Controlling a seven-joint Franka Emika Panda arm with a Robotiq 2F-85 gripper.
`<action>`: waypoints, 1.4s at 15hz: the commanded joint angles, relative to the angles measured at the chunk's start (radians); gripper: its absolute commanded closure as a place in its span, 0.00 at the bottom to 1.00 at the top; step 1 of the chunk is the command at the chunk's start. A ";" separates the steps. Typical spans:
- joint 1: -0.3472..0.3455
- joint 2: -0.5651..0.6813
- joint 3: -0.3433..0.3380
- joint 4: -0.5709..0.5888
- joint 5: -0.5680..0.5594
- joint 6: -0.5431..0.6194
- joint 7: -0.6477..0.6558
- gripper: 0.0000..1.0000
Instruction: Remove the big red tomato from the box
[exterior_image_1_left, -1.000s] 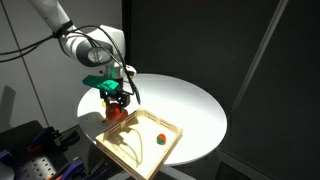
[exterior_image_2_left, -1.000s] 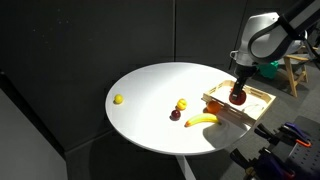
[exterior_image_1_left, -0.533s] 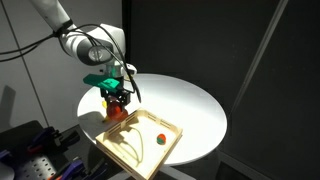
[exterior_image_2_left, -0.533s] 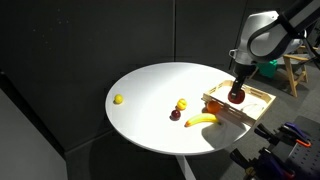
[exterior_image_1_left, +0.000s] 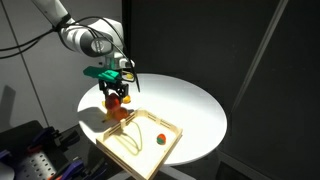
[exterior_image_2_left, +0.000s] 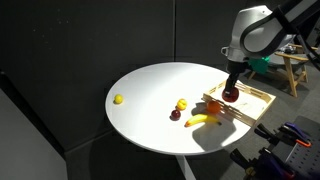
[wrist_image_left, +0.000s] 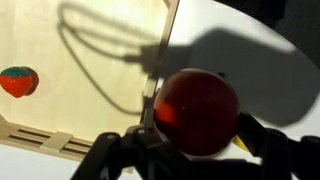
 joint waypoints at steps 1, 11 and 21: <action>0.022 0.018 0.024 0.048 -0.056 -0.037 0.090 0.44; 0.064 0.127 0.056 0.118 -0.103 0.004 0.242 0.44; 0.121 0.231 0.028 0.199 -0.150 0.120 0.498 0.44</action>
